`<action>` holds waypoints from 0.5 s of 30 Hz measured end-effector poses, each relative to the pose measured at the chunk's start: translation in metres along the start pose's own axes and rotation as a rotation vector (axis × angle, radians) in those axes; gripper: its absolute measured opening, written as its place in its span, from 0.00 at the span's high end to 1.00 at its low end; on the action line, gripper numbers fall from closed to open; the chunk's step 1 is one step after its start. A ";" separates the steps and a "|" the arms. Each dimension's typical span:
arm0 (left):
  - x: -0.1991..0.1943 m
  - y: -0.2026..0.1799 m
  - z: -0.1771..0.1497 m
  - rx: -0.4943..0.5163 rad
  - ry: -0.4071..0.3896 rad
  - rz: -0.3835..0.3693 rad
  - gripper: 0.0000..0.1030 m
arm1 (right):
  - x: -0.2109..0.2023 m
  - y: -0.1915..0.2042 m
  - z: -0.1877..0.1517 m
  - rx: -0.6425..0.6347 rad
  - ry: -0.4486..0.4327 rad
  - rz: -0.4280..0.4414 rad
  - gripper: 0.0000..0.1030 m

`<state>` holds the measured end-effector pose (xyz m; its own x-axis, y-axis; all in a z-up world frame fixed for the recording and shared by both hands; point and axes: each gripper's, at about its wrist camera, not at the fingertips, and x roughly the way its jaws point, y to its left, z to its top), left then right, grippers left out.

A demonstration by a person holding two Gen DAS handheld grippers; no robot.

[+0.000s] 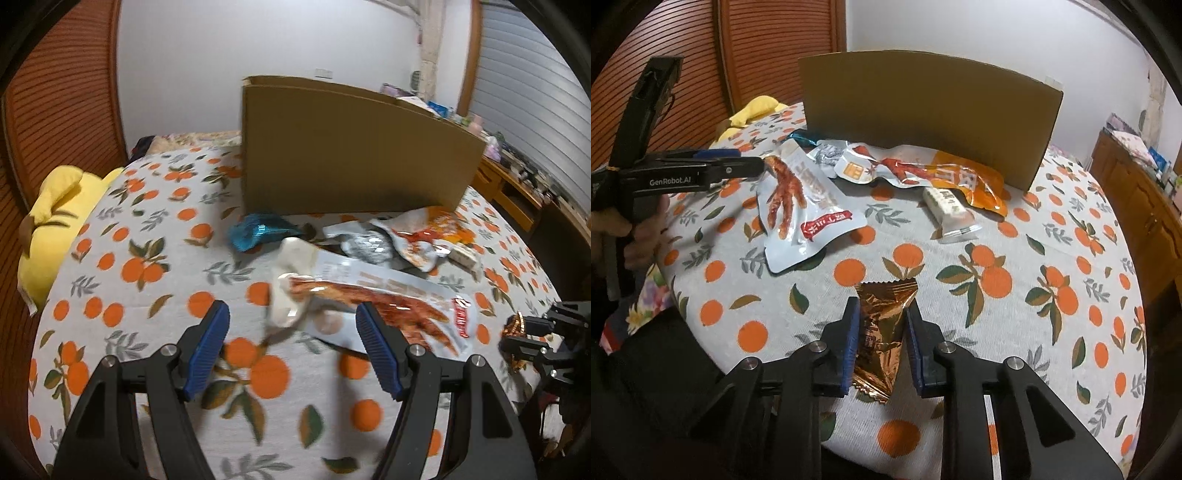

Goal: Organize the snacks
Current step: 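Grasp the bronze wrapped candy with the right tool while the left tool grasps the chicken-feet pouch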

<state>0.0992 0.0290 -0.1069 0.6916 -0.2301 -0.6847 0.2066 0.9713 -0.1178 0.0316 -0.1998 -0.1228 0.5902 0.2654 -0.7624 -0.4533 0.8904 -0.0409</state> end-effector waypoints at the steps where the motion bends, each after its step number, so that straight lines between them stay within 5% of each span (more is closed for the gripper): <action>1: 0.001 0.003 0.000 -0.008 0.002 0.002 0.30 | 0.001 0.000 0.000 0.000 -0.002 0.000 0.79; 9: 0.010 0.006 0.005 -0.025 0.016 -0.063 0.33 | 0.002 -0.003 0.000 0.009 -0.012 0.005 0.79; 15: 0.015 0.011 0.000 -0.039 0.069 -0.110 0.55 | 0.002 -0.006 -0.001 0.015 -0.013 0.009 0.79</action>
<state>0.1117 0.0360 -0.1178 0.6165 -0.3325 -0.7137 0.2508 0.9422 -0.2223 0.0350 -0.2046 -0.1244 0.5951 0.2778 -0.7541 -0.4486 0.8934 -0.0249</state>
